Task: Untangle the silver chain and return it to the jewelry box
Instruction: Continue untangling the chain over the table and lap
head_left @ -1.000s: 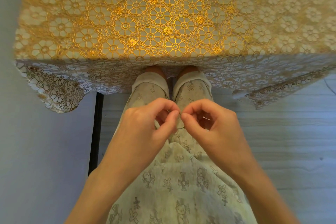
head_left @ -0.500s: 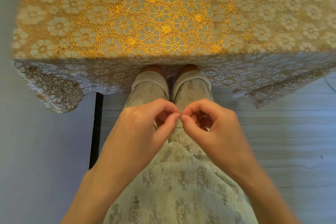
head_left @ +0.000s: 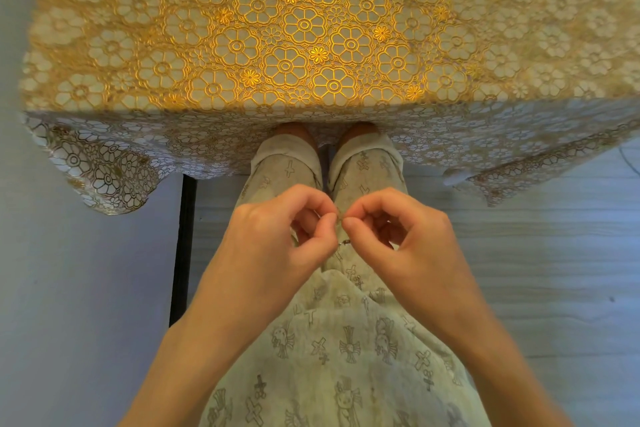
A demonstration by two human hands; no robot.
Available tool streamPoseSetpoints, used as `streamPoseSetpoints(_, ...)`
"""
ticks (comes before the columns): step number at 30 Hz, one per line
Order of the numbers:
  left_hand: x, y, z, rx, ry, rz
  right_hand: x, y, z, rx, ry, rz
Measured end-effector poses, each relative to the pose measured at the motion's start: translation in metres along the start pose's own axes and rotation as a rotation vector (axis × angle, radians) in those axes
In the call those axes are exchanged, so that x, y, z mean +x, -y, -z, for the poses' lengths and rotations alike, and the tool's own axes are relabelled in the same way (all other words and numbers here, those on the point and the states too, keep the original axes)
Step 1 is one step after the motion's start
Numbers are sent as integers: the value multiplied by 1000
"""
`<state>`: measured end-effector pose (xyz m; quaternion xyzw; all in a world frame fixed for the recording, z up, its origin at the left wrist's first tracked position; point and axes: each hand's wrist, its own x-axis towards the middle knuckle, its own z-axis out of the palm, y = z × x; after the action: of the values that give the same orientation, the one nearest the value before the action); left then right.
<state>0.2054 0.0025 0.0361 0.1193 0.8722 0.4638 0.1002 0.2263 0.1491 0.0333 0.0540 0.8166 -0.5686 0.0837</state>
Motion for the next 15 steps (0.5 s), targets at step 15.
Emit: streamPoseSetpoints(15,-2,-4,2,-49,-2,14,3,5,3,274,46,-141)
